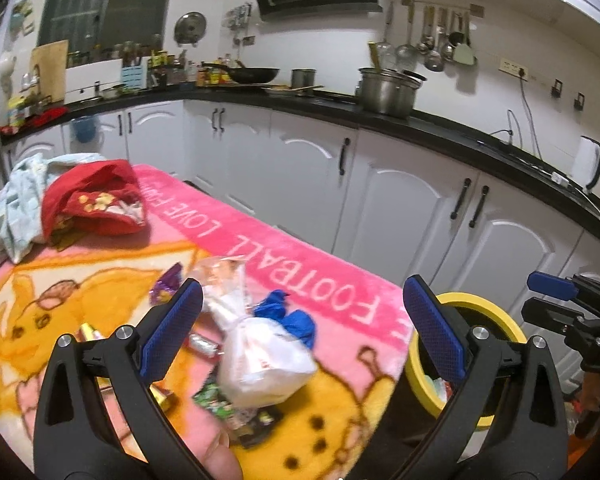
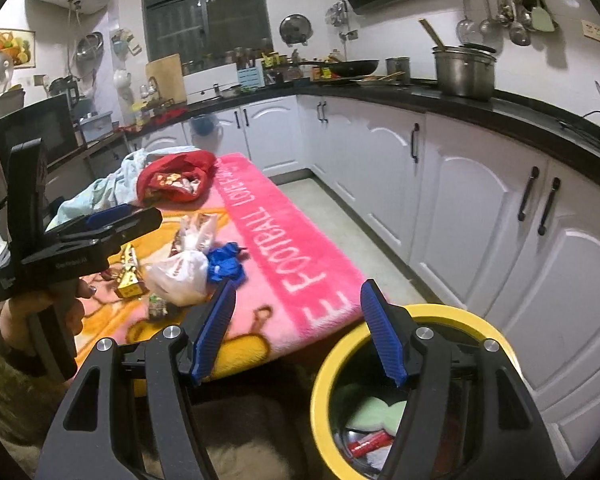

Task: Collect trash
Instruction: 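Grasp yellow snack wrapper with left tool while right tool grasps white plastic bag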

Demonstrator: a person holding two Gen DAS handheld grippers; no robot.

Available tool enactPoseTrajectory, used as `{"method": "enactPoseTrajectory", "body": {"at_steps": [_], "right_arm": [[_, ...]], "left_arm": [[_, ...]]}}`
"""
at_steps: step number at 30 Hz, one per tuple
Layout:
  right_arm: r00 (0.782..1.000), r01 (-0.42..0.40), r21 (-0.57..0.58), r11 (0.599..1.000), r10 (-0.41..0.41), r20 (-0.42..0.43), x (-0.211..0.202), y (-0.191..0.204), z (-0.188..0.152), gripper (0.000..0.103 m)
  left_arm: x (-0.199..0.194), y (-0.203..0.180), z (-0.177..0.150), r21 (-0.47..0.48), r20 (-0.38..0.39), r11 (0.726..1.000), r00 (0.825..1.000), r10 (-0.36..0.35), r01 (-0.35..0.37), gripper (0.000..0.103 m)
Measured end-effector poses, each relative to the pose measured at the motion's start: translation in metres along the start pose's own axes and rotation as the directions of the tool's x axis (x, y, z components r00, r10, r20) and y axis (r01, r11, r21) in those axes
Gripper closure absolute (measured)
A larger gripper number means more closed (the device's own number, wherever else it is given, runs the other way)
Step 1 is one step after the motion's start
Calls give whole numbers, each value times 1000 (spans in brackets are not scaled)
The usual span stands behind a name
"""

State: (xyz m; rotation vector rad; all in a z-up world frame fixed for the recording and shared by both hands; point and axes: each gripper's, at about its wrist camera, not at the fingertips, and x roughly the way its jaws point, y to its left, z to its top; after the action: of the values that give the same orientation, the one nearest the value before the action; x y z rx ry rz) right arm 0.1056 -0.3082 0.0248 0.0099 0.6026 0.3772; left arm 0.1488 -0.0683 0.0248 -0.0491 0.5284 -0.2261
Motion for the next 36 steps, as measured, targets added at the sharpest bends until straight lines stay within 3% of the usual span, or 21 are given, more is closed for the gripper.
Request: {"method": "enactPoseTrajectory", "body": {"at_steps": [20,30,36], "right_arm": [[996,-85,-53,995,84,-31,48,58,21,40],[987,-136,-83,987,128,-101,85,89,15,40],[977,-152,-68,986,139,-162,114,100,8,40]], "left_arm": [[-5,76,-15,-122,-41,986,993,112,-116,11],[5,120,-34,-216,-128,961,981,147,-172,11],[13,145,-39,-313,-196,933,973,122,-180,25]]}}
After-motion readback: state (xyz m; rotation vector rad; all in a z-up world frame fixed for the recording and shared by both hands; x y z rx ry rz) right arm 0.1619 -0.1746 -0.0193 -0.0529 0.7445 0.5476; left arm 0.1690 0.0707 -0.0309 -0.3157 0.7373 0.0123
